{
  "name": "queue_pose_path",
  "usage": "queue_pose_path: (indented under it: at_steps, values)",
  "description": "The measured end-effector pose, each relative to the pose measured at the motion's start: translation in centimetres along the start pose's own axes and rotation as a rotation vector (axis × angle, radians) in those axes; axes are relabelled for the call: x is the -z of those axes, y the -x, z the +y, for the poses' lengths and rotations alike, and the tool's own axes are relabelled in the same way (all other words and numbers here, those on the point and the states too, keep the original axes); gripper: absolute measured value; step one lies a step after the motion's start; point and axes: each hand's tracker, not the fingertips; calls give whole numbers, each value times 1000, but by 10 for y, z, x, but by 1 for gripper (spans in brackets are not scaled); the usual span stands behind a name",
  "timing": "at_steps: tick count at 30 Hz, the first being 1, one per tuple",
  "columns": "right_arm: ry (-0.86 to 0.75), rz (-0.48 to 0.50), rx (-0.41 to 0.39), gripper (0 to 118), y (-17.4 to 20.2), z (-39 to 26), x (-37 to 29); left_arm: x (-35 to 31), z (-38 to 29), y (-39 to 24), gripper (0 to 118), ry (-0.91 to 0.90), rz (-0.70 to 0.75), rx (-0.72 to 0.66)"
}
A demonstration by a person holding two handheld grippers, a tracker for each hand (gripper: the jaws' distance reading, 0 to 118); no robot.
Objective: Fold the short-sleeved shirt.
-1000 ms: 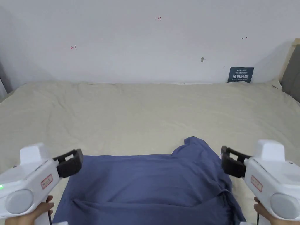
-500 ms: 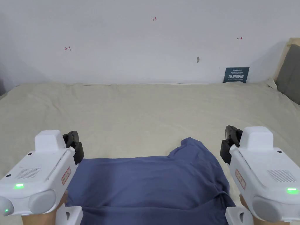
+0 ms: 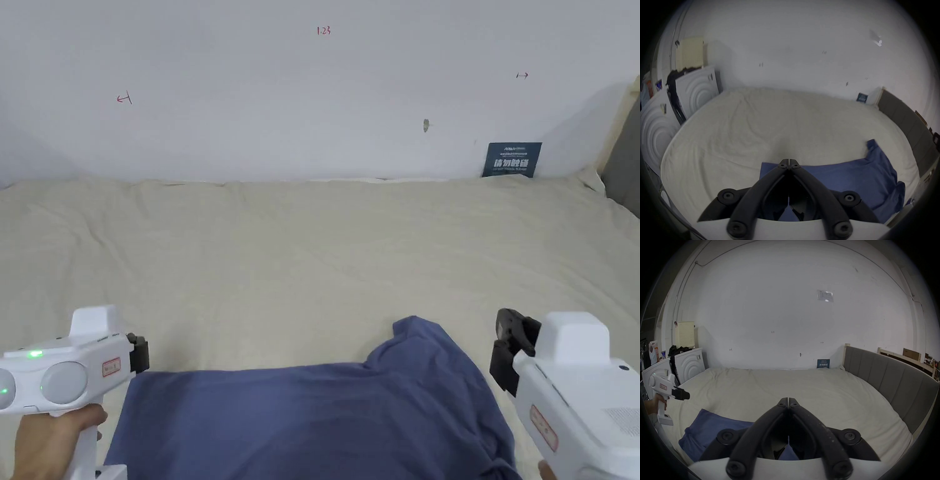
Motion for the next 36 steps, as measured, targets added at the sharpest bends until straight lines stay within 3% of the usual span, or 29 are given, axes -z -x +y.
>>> queue_pose_path:
  at_steps: [3, 4, 5, 7, 8, 9, 11, 13, 17, 20, 21, 22, 23, 24, 25, 26, 28, 32, 33, 35, 36]
  values:
    - [32, -16, -8, 1, -1, -4, 27, 41, 4, 10, 5, 68, 7, -4]
    - [41, -19, -8, 1, -2, -5, 36, 58, 5, 18, 20, 84, 43, 3]
    - [48, -20, -8, 1, -3, -6, 44, 71, 6, 23, 42, 96, 52, 5]
    - [69, -27, -10, 1, -4, -10, 61, 97, 7, 32, 102, 174, 51, -30]
    - [74, -29, -11, 1, -5, -11, 68, 109, 5, 33, 111, 216, 56, -57]
    - [82, -33, -11, 1, -6, -13, 76, 119, 3, 35, 110, 251, 65, -73]
    - [100, -38, -4, 1, -9, -17, 89, 130, 0, 37, 92, 229, 70, -76]
    - [122, -43, 17, 1, -14, -21, 102, 147, -4, 46, 88, 259, 65, -78]
    - [178, -49, 70, 1, -27, -29, 125, 171, -18, 42, 56, 334, 70, -71]
    - [238, -57, 71, 2, -36, -35, 141, 165, -21, 32, 47, 294, 104, -27]
    - [267, -60, 72, 2, -39, -37, 149, 160, -21, 31, 29, 273, 103, -18]
    - [304, -60, 77, 5, -43, -41, 156, 158, -20, 31, 1, 253, 86, -1]
    - [334, -65, 82, 15, -46, -44, 167, 159, -21, 30, 1, 265, 75, -8]
    - [372, -62, 99, 32, -49, -48, 179, 159, -20, 26, 1, 268, 80, -8]
    - [414, -54, 108, 59, -52, -53, 191, 156, -20, 25, 1, 262, 76, -7]
    - [459, -50, 113, 75, -56, -59, 205, 150, -19, 24, 1, 223, 76, -15]
    - [545, -66, 99, 98, -59, -71, 227, 137, -15, 28, 1, 165, 46, -60]
    - [685, -101, 150, 99, -69, -104, 270, 106, -9, 27, 1, 131, -1, -48]
    - [715, -100, 154, 94, -70, -111, 275, 101, -8, 27, 1, 124, -8, -44]
    - [747, -107, 130, 69, -70, -125, 282, 92, -8, 29, 1, 115, -15, -44]
    - [769, -117, 101, 68, -67, -129, 284, 91, -11, 29, 1, 114, -20, -47]
